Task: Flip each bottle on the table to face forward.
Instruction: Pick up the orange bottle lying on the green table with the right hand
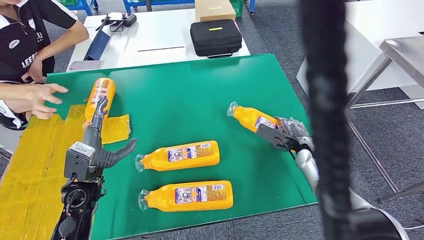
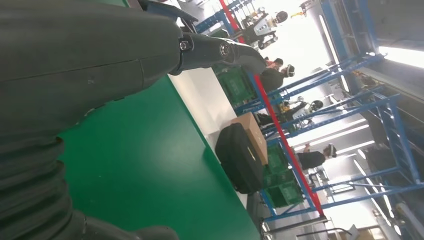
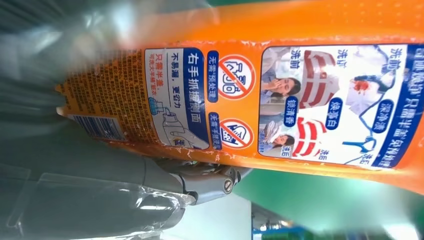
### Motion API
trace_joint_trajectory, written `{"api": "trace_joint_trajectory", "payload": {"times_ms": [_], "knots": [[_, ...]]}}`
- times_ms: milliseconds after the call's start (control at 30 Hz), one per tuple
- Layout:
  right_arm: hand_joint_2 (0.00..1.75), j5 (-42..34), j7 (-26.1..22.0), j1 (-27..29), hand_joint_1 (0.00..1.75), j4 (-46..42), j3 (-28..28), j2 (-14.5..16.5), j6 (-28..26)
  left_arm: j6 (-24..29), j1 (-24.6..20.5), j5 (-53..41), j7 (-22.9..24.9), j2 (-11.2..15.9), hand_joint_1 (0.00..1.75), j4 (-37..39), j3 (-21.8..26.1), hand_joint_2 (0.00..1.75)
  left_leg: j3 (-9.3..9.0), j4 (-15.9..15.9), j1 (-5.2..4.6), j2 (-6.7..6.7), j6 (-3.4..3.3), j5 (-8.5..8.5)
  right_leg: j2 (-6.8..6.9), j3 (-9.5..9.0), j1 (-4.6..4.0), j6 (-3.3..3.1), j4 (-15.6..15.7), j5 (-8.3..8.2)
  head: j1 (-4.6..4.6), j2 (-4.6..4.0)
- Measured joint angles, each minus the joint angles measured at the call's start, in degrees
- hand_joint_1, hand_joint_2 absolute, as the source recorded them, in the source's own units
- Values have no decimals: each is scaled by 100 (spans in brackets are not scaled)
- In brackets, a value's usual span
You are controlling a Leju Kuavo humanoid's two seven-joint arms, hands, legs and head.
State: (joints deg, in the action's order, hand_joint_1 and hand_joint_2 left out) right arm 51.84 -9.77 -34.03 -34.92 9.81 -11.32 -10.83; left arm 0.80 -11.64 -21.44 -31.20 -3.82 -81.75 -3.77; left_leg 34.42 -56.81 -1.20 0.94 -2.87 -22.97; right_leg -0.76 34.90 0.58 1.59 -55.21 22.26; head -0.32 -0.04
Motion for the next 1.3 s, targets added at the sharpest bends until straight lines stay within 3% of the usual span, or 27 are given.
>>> {"api": "trace_joint_trajectory", "payload": {"times_ms": [233,400,733,933,1300], "knots": [[175,-628,-119,994,175,-1840,-612,516,-879,-48,132,10,141,-9,0,-174,19,175,40,0,6,22,2,4,18,35,-3,-1,-2,3,-2,0],[175,-1385,-610,1557,175,-2887,-741,822,-1073,-217,127,130,264,-24,0,-177,-37,175,62,0,5,22,3,2,17,58,-1,-1,-2,4,0,0],[175,-2916,-1440,1985,175,-3877,-455,1260,-57,-543,-78,286,344,-24,0,-190,-569,175,65,0,3,21,3,3,16,61,1,0,-2,3,0,0],[175,-3029,-1545,1998,175,-4048,66,1445,371,-642,-139,348,398,-22,0,-304,-914,175,66,0,4,18,3,3,15,63,-1,-1,-2,3,-1,0],[175,-2974,-1891,1848,175,-4047,667,1605,523,-1124,-161,814,636,-22,0,-379,-1257,175,70,0,2,20,3,3,15,65,2,0,-2,3,1,0]]}}
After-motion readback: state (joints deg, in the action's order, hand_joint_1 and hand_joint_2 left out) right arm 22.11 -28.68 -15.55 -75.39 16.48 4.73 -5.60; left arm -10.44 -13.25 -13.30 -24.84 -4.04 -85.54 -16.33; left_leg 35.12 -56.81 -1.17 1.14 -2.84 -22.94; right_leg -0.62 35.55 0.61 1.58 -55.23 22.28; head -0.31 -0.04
